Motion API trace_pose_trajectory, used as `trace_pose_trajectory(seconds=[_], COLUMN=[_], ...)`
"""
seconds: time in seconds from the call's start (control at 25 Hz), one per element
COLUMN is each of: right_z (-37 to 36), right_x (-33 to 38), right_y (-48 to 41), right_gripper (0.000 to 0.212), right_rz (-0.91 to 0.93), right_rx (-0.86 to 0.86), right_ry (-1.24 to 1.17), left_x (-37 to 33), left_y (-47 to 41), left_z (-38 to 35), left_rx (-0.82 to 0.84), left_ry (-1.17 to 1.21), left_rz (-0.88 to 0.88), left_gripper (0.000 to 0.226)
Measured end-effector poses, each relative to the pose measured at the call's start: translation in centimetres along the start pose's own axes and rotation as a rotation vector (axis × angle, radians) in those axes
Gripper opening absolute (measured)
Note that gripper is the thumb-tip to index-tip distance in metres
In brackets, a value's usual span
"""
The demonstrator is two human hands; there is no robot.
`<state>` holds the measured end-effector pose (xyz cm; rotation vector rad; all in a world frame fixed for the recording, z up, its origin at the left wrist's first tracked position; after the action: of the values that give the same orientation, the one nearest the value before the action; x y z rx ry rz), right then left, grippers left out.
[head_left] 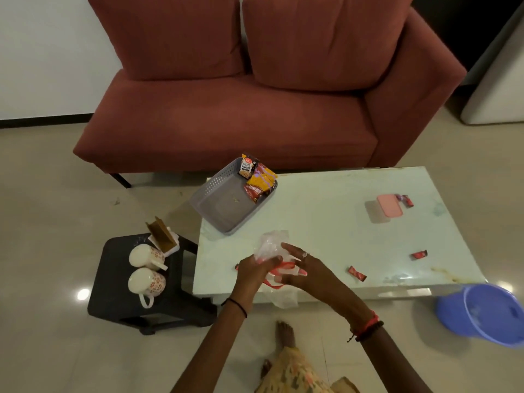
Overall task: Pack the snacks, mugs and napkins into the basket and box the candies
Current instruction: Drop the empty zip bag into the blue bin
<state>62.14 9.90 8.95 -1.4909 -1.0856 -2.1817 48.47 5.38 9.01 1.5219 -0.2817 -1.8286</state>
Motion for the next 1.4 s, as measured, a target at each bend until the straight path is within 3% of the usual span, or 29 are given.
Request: trace_pose_trajectory(seconds=[0.08,0.24,0.4,0.52,0.6,0.72,0.84,1.0,1.16,1.4], right_z=[0.2,2.3,6.8,11.9,16.0,23.4,30.5,39.8,46.3,51.8], right_x=[-0.6,-2.0,-4.8,-7.5,-10.4,-16.2,-21.3,-29.5,-37.1,-47.2], right_y=[1.3,2.5,4.1,6.0,7.0,9.5,12.8,17.3,20.6,21.0], right_gripper=[0.089,0.086,0.056,0.025,0.005,0.014,0.008,0.02,0.026,0.032], right_rz=[0.016,0.093,0.099,0.025,-0.039,-0.147,-0.284,-0.459,-0.645,-0.719], right_rx=[0.014,-0.12,-0.375,-0.59,-0.681,-0.766,-0.821,-0.923,-1.04,-1.203], right_ry=[0.043,0.1,0.083,0.005,0.006,-0.039,-0.152,-0.195,-0.201,-0.379], left_x=[-0.5,-1.3,-2.5,-3.4,-4.2,-5.7,-6.4,-7.5,-7.0,-4.7], left_y=[0.5,0.5,0.2,-1.0,-2.3,-3.8,-5.4,-6.7,-7.7,-8.6], left_z=[-0.9,-3.3,-9.4,-15.5,-20.4,-29.9,-39.1,-51.3,-61.7,-75.3], left_rx=[0.147,0.354,0.508,0.402,0.359,0.404,0.403,0.438,0.47,0.619], left_ry=[-0.007,-0.058,-0.034,0.063,0.053,-0.052,-0.136,-0.259,-0.449,-0.738], left_rz=[-0.017,-0.028,-0.012,0.026,0.014,0.037,0.088,0.081,0.009,-0.223], left_gripper=[0.025,0.031,0.013,0.045,0.051,0.045,0.041,0.02,0.021,0.028])
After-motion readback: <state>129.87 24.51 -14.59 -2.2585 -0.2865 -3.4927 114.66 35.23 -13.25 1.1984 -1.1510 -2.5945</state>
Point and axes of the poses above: each hand's wrist, its own y-axis away from the middle knuckle, its own z-axis out of the back of the hand, x = y × z, the point moved 2 cm from there along -y, towards the middle knuckle, and after that the axes turned 4 degrees about -y, right-handed, at the moved point
